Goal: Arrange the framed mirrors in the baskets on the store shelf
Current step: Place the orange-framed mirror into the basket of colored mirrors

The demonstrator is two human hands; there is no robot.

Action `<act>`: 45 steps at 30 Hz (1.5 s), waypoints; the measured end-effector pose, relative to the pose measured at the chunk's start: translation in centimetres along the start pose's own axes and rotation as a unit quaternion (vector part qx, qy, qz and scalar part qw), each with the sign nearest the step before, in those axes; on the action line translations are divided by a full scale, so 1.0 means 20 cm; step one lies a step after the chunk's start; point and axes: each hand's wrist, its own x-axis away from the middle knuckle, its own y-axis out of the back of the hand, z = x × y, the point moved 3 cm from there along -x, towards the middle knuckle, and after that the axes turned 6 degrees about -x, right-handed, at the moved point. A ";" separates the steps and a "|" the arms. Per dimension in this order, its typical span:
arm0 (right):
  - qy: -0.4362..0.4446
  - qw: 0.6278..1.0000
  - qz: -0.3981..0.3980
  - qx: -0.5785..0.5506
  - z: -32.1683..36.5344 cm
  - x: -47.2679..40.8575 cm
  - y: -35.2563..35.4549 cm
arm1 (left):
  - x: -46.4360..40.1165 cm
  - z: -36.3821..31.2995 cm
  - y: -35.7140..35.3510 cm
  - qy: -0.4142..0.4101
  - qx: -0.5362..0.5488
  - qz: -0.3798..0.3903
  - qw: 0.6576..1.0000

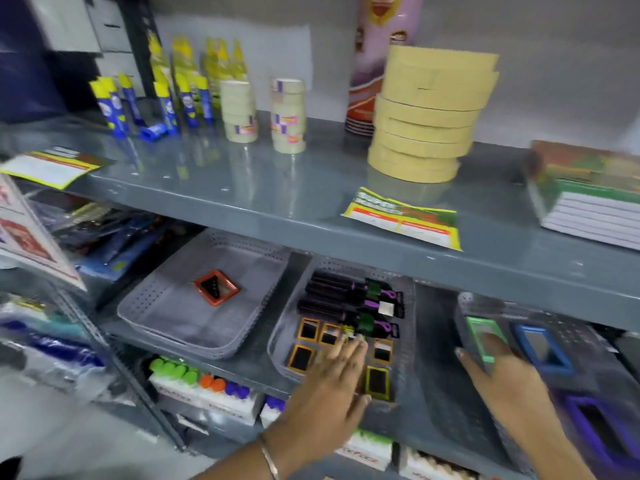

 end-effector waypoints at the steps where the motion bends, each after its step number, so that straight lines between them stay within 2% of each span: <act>1: 0.030 0.999 0.001 -0.021 0.16 0.00 -0.04 | 0.03 0.13 0.03 0.017 -0.011 0.000 1.000; 3: 0.096 0.993 0.009 -0.068 0.46 0.00 -0.16 | 0.09 0.38 0.09 0.043 -0.070 -0.019 0.996; 7: 0.207 0.965 0.086 -0.135 1.03 -0.02 -0.51 | 0.26 0.80 0.13 0.108 -0.075 0.001 0.991; 11: 0.247 0.941 0.157 -0.169 1.48 -0.06 -0.88 | 0.39 1.05 0.12 0.135 -0.109 0.006 0.985; 15: 0.244 0.929 0.249 -0.120 1.82 -0.12 -1.25 | 0.47 1.17 0.05 0.110 -0.113 0.000 0.988; 17: 0.231 0.930 0.272 -0.090 1.92 -0.14 -1.37 | 0.47 1.17 0.05 0.105 -0.121 0.005 0.987; 22: 0.202 0.943 0.265 0.000 2.01 -0.18 -1.59 | 0.47 1.16 0.06 0.091 -0.148 0.004 0.985; 25: 0.207 0.947 0.245 0.001 2.02 -0.18 -1.60 | 0.48 1.17 0.05 0.100 -0.151 0.016 0.983; 28: 0.197 0.956 0.219 -0.009 1.99 -0.16 -1.52 | 0.48 1.17 0.04 0.107 -0.148 0.025 0.983; 32: 0.183 0.960 0.202 -0.066 1.88 -0.15 -1.27 | 0.44 1.13 0.05 0.133 -0.115 -0.015 0.984; 34: 0.166 0.965 0.175 -0.105 1.76 -0.14 -1.09 | 0.37 1.06 0.06 0.120 -0.110 -0.033 0.986; 39: 0.113 0.979 0.021 -0.170 1.18 -0.09 -0.62 | 0.12 0.68 0.04 0.038 -0.043 -0.063 0.996; 45: -0.010 0.983 -0.082 -0.161 0.20 -0.02 -0.17 | -0.11 0.08 -0.12 -0.082 0.000 -0.052 0.995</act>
